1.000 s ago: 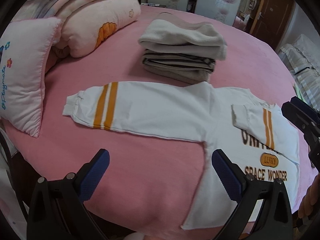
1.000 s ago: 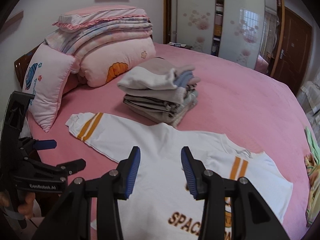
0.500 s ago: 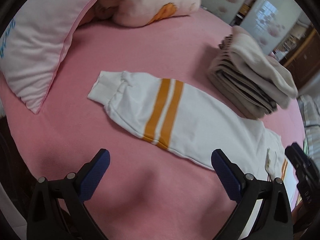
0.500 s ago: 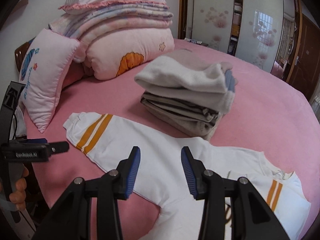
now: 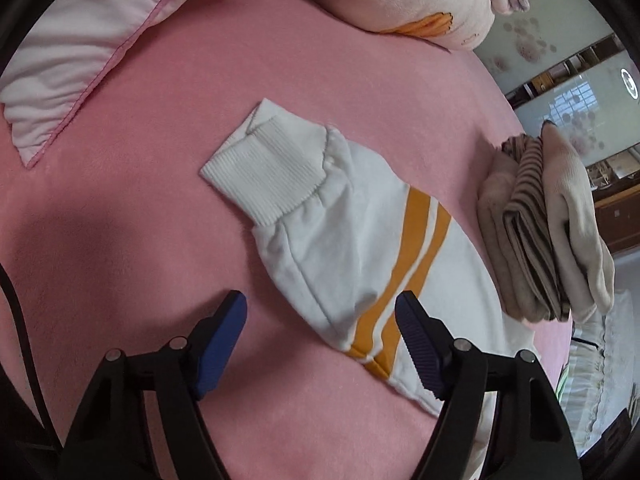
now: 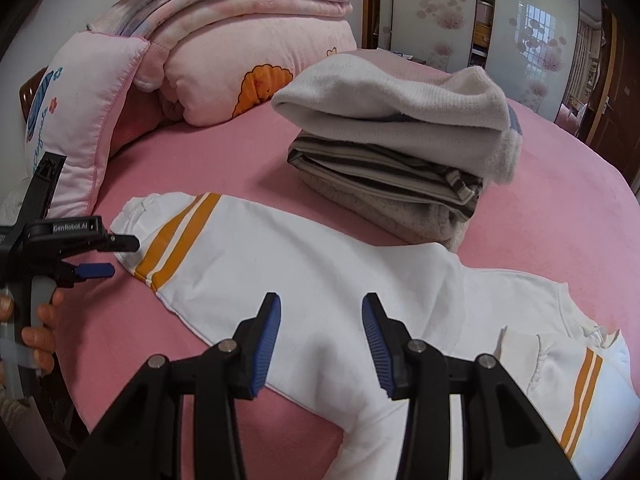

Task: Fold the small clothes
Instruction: 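Grasp the other sleeve cuff with the left tool and carry it across the chest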

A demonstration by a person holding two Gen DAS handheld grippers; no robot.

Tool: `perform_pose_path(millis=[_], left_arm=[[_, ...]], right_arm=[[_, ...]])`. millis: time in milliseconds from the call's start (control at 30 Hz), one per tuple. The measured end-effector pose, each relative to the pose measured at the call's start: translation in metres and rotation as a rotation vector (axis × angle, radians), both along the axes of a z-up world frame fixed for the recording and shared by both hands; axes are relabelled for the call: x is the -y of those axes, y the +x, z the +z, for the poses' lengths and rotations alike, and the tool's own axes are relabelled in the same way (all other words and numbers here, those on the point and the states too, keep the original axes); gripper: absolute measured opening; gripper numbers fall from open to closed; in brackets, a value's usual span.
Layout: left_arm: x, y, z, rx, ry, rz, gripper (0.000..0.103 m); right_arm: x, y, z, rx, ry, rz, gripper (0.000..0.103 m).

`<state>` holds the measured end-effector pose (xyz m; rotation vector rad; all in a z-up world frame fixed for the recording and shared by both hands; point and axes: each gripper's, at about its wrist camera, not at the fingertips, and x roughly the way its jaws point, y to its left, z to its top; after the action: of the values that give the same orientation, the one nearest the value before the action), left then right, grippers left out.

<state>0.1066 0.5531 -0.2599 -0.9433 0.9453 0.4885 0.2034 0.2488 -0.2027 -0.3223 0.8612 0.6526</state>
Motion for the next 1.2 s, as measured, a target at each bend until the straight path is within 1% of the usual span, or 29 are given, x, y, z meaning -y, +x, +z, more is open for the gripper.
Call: perform_pose_path(millis=[100, 133, 167, 200, 233, 267, 333, 400, 467, 500, 633, 733, 867, 1033, 1200], left_arm=[[-0.002, 0.010, 0.002, 0.014, 0.038, 0.012, 0.072], [-0.002, 0.015, 0.004, 0.015, 0.055, 0.011, 0.061], [0.000, 0.020, 0.004, 0.002, 0.076, 0.007, 0.043], [0.002, 0.026, 0.004, -0.007, 0.094, 0.001, 0.034], [0.004, 0.030, 0.005, -0.019, 0.112, -0.010, 0.016], [0.007, 0.034, 0.005, -0.031, 0.135, -0.016, 0.009], [0.017, 0.039, 0.013, -0.034, 0.199, -0.020, 0.007], [0.031, 0.044, 0.029, -0.025, 0.270, -0.048, 0.006], [0.049, 0.048, 0.053, 0.012, 0.334, -0.082, 0.005], [0.057, 0.049, 0.063, 0.034, 0.348, -0.093, 0.005], [0.103, 0.055, 0.116, 0.156, 0.366, -0.170, 0.005], [0.145, 0.063, 0.154, 0.224, 0.388, -0.252, 0.005], [0.202, 0.073, 0.190, 0.285, 0.400, -0.371, 0.005], [0.278, 0.102, 0.211, 0.336, 0.378, -0.499, 0.005], [0.362, 0.124, 0.206, 0.362, 0.332, -0.613, 0.005]], right_arm=[[0.004, 0.002, -0.005, -0.011, -0.012, -0.006, 0.042], [0.006, 0.002, -0.007, -0.012, -0.016, -0.008, 0.042], [0.008, 0.003, -0.008, -0.011, -0.021, -0.011, 0.042], [0.011, 0.003, -0.009, -0.009, -0.026, -0.014, 0.042], [0.013, 0.004, -0.009, -0.007, -0.029, -0.017, 0.042], [0.017, 0.005, -0.010, -0.005, -0.035, -0.023, 0.042], [0.024, 0.008, -0.009, -0.008, -0.037, -0.036, 0.042], [0.034, 0.012, -0.007, -0.008, -0.034, -0.057, 0.042], [0.044, 0.015, -0.004, -0.005, -0.030, -0.074, 0.042], [0.049, 0.017, -0.002, -0.004, -0.028, -0.082, 0.042], [0.081, 0.022, 0.008, 0.015, -0.027, -0.124, 0.042], [0.112, 0.025, 0.019, 0.024, -0.008, -0.165, 0.042], [0.156, 0.025, 0.032, 0.048, 0.012, -0.223, 0.042], [0.218, 0.024, 0.041, 0.057, 0.033, -0.296, 0.042], [0.282, 0.026, 0.038, 0.045, 0.035, -0.378, 0.042]])
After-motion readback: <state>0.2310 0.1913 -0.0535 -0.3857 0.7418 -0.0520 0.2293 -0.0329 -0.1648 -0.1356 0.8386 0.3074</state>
